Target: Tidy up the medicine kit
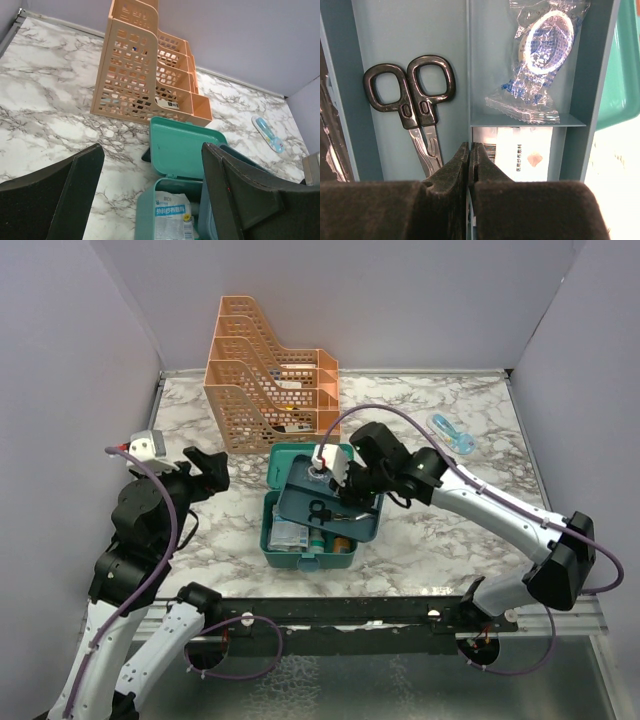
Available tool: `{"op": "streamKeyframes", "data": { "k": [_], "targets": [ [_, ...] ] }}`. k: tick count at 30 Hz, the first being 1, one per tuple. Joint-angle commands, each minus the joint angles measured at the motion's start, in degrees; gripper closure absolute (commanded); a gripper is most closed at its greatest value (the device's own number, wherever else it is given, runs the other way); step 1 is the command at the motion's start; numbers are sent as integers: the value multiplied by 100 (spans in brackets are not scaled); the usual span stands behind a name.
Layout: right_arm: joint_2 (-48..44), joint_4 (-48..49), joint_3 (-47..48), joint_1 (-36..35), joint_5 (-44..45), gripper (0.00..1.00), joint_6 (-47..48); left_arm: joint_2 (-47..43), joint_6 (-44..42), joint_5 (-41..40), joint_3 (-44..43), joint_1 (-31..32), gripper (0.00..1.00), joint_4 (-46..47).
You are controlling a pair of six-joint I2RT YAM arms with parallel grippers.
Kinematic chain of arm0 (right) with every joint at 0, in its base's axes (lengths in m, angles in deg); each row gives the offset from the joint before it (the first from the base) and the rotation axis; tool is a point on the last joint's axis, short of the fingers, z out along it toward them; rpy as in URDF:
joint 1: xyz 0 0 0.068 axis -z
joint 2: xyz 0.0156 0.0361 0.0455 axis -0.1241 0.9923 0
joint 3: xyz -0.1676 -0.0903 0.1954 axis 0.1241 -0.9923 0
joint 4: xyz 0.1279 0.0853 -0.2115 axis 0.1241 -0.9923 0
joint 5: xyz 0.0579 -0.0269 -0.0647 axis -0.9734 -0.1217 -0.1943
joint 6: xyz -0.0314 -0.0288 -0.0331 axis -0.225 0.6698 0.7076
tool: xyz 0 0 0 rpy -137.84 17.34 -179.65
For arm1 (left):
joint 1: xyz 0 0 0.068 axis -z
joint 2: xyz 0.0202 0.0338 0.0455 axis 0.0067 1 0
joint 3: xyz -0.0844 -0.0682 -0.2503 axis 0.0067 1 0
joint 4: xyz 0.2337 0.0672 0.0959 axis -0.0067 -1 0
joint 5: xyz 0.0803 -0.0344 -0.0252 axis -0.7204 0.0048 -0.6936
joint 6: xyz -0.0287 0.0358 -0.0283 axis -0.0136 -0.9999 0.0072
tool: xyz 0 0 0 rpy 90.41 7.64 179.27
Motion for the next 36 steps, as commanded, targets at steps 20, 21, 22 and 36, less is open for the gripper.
{"op": "streamKeyframes", "data": {
  "k": [20,21,22,36],
  "targets": [
    [1308,-208,1104,-857,-123,99,943,-21,-56,-164,-220,-7,18,-190],
    [1336,-225,1096,-863,-91,99,965,-24,-46,-142,-204,-4,18,-195],
    [1359,-239,1095,-864,-37,99,969,-21,-44,-138,-191,-6,18,-190],
    [1622,-433,1090,-908,-8,99,928,-4,-40,-161,-136,-7,18,-184]
  ]
}}
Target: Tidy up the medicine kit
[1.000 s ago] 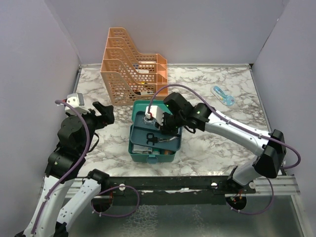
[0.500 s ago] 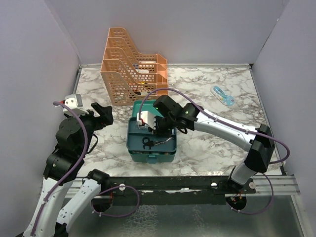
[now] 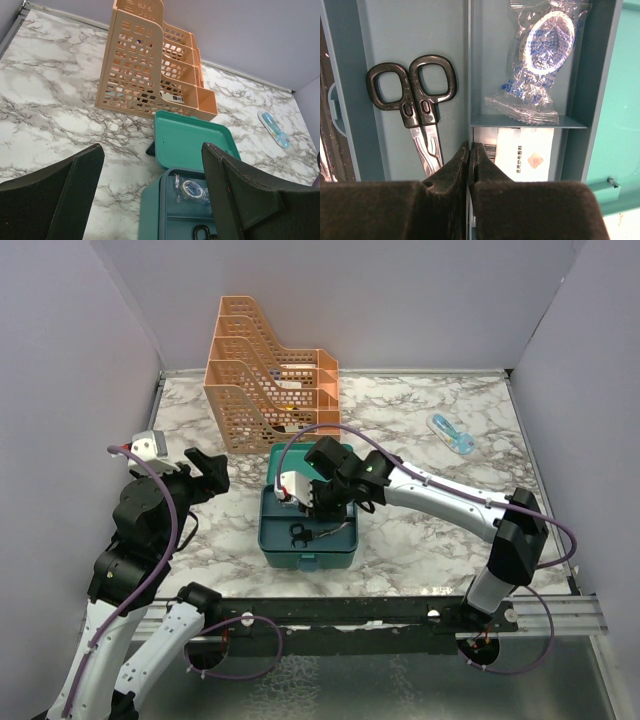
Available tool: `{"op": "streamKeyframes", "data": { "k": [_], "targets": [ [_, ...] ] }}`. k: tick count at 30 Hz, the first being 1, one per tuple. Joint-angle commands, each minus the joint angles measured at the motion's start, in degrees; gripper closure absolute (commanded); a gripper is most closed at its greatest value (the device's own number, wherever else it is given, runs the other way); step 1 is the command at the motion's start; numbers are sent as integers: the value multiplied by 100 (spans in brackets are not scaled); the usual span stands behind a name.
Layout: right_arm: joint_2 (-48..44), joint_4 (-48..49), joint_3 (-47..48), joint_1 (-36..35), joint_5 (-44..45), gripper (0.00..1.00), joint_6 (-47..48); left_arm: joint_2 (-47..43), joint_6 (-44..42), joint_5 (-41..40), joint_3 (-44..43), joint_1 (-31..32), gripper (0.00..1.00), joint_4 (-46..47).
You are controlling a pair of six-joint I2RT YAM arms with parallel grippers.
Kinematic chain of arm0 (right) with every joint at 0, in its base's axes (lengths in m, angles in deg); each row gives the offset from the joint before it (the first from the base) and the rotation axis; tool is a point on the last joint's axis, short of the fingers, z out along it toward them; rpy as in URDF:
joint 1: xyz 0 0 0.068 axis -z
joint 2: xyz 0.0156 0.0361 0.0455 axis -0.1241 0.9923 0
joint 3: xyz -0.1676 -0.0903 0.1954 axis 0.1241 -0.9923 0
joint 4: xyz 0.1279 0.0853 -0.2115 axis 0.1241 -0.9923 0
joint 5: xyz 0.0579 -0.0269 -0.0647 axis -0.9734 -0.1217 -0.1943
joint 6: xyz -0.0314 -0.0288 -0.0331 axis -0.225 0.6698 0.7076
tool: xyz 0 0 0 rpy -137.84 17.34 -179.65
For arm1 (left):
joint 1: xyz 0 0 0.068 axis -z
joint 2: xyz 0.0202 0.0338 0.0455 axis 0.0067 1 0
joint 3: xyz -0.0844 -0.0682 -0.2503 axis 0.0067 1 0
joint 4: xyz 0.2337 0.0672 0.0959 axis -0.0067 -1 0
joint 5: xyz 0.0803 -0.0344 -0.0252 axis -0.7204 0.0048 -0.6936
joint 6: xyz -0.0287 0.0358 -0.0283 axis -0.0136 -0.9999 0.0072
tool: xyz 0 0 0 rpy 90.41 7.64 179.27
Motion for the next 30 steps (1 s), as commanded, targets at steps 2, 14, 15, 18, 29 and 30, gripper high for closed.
{"op": "streamKeyframes", "data": {
  "k": [2,14,15,18,29,30],
  "targets": [
    [138,-156,145,-60,117,99,46,-46,-40,-55,-60,-8,18,53],
    [223,-92,181,-67,-108,99,75,-50,-51,6,0,-9,18,43],
    [240,-52,190,-67,-86,99,58,-49,-52,21,-1,-9,18,44],
    [340,-30,250,-66,-98,99,37,-32,-54,82,-17,-9,18,44],
    [660,-331,432,-73,198,87,-266,-75,-66,193,46,-9,18,37],
    [701,-496,587,-73,161,80,-365,-68,-53,210,53,-9,18,31]
  ]
}}
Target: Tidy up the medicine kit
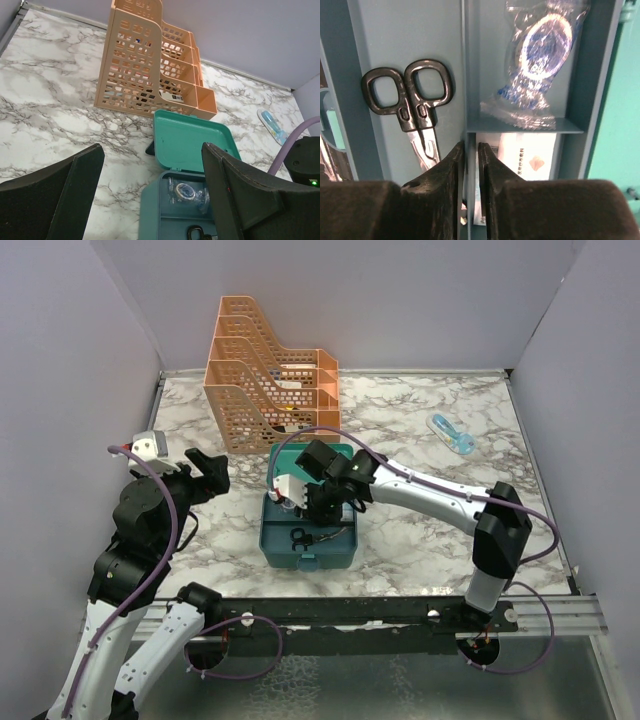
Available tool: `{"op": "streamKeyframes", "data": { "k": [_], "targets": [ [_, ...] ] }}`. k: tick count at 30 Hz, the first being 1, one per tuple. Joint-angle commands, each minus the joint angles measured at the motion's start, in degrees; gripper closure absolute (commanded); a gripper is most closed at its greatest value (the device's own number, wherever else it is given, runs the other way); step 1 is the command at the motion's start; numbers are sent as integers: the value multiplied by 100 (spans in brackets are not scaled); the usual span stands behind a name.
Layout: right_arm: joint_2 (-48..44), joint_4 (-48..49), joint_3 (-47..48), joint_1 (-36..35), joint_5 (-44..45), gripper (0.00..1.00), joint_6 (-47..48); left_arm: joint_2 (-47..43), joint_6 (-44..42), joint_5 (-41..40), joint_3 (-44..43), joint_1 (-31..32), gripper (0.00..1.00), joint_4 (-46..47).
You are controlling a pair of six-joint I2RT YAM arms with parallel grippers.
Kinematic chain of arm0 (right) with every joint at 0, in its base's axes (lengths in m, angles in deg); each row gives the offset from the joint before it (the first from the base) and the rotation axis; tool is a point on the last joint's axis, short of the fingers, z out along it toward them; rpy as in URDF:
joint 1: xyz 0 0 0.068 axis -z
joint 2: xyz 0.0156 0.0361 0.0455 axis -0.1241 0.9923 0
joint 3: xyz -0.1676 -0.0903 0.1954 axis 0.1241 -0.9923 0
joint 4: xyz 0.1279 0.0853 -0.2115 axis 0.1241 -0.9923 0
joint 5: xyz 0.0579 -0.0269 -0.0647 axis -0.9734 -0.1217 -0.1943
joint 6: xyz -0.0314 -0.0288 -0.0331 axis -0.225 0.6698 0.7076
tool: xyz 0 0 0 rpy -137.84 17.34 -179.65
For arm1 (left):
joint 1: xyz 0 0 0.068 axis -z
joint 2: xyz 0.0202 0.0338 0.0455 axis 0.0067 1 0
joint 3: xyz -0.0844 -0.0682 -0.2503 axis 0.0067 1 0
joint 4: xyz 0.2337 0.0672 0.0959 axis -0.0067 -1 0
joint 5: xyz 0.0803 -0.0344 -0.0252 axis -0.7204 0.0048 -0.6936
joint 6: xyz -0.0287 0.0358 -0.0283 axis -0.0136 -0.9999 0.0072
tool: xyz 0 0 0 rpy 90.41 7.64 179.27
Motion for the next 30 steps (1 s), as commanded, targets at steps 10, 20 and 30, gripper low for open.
{"op": "streamKeyframes", "data": {
  "k": [10,20,30],
  "targets": [
    [-630,-114,699,-45,257,54,-867,-7,40,518,102,-8,18,-64],
    [-1819,2428,-398,153,3303,57,-3723,369,209,1140,590,-9,7,-59],
    [-2384,3120,-1867,1489,2299,47,-6057,733,-6,1906,1175,-9,1,87]
  ]
}}
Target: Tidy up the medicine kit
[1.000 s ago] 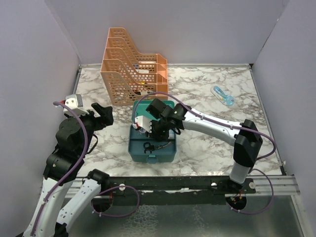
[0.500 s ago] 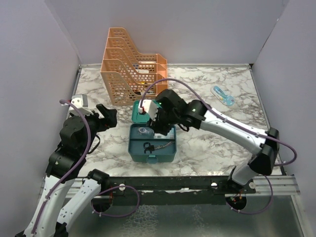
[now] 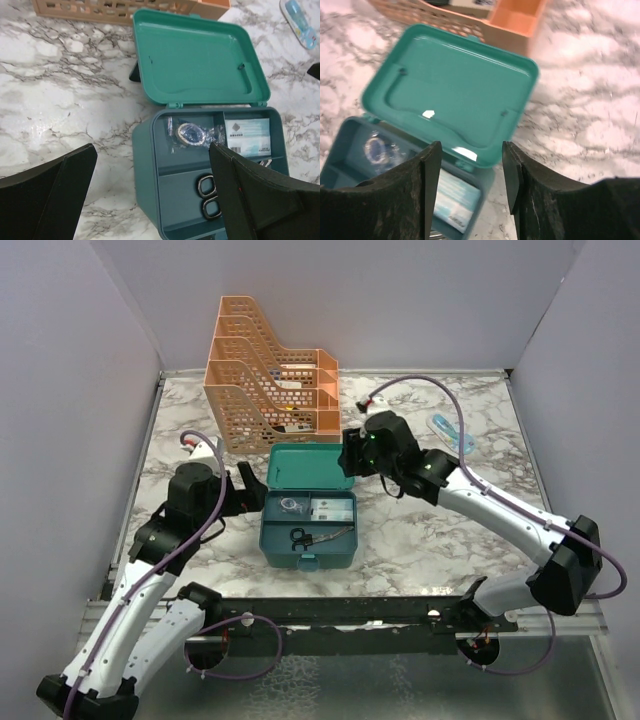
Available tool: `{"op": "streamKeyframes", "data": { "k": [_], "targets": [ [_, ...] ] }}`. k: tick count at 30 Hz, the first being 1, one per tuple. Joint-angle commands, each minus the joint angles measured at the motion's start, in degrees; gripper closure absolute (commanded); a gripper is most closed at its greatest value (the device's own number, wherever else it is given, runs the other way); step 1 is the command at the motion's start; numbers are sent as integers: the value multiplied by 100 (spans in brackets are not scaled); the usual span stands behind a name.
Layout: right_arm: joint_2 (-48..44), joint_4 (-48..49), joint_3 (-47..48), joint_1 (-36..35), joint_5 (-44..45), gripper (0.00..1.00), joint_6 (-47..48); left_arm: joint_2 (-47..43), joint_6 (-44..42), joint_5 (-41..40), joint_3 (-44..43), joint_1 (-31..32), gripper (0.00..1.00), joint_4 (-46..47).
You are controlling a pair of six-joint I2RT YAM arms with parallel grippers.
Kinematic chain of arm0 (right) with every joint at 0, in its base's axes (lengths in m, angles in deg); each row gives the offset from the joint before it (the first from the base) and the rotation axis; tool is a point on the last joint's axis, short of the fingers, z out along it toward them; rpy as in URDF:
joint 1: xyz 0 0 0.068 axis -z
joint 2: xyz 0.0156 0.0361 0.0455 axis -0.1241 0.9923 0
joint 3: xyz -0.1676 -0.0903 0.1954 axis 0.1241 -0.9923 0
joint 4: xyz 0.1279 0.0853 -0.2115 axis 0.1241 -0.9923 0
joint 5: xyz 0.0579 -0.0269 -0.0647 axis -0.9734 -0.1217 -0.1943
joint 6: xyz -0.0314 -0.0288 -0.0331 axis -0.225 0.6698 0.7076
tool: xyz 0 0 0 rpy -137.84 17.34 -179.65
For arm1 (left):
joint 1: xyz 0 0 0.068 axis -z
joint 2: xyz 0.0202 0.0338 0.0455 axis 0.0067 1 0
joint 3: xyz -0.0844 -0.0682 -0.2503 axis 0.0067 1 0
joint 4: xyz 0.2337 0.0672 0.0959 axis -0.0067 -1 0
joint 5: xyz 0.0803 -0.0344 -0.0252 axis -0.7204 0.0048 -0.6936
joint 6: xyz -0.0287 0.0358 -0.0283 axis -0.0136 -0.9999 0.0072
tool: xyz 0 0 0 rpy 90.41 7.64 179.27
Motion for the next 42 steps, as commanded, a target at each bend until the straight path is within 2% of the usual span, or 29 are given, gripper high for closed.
{"op": "streamKeyframes", "data": {
  "k": [1,7,10,14,17,21,26,28,31,39,42],
  "targets": [
    [-452,1010,-939,772,-791,47,-1359,43,-20,377,235,-9,1,153],
    [-92,1594,-1461,1629,-1572,45,-2172,463,506,303,522,-2,12,125],
    [174,2211,-1677,1898,-2155,46,-2475,619,571,397,617,-5,17,175],
    [729,2685,-1680,1997,-2570,46,-2975,674,540,361,706,-9,22,175],
    [1091,2823,-1651,2045,-2561,46,-3330,744,606,110,740,-9,31,85],
    [1503,3220,-1599,2115,-3198,46,-3495,977,611,39,685,-8,35,39],
    [1643,3473,-1629,2154,-3530,48,-3540,1168,636,115,680,-8,42,42],
    [1626,3587,-1725,2189,-3623,51,-3582,1197,620,132,666,-9,44,41],
    [1594,3721,-1908,2258,-3716,66,-3708,1162,661,110,638,-4,49,81],
    [1192,4639,-2565,2311,-3985,77,-3422,972,684,261,598,-9,50,211],
    [955,4934,-2697,2311,-3861,78,-3097,986,650,379,624,-7,50,243]
  ]
}}
